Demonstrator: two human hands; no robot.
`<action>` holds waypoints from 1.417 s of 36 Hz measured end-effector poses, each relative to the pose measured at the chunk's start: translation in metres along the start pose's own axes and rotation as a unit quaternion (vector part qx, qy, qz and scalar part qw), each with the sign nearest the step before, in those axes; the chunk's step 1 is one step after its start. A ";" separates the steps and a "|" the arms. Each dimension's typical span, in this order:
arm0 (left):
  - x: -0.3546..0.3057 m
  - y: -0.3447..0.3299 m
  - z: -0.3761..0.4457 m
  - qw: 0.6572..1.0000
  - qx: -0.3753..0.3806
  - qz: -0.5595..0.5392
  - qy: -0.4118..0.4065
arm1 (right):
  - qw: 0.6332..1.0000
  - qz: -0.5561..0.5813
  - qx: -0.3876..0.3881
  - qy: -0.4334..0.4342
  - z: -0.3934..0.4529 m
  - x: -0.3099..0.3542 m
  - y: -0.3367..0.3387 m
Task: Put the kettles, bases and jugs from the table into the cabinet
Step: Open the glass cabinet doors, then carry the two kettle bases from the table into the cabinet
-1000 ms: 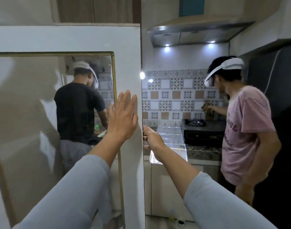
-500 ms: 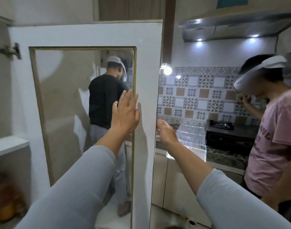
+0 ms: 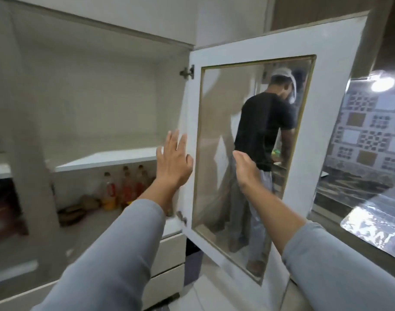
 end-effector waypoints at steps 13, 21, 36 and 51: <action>0.240 0.142 -0.032 0.969 -0.101 0.106 0.198 | 0.973 0.111 0.188 0.079 -0.050 0.099 -0.233; 0.398 0.220 -0.091 0.925 -0.129 0.128 0.333 | 0.939 0.164 0.290 0.087 -0.130 0.161 -0.396; 0.636 0.294 -0.245 0.798 -0.119 0.189 0.560 | 0.841 0.166 0.512 0.050 -0.325 0.207 -0.628; 0.791 0.271 -0.394 0.620 -0.085 0.113 0.771 | 0.602 -0.004 0.740 0.300 -0.494 0.202 -0.820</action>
Point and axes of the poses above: each hand's wrist, its own z-axis towards the middle knuckle, its own y-axis out of the back of the hand, x = y × z, the point moved 10 cm from there along z, towards the middle knuckle, and after that the axes turned 15 degrees about y, right-handed, at the moved point
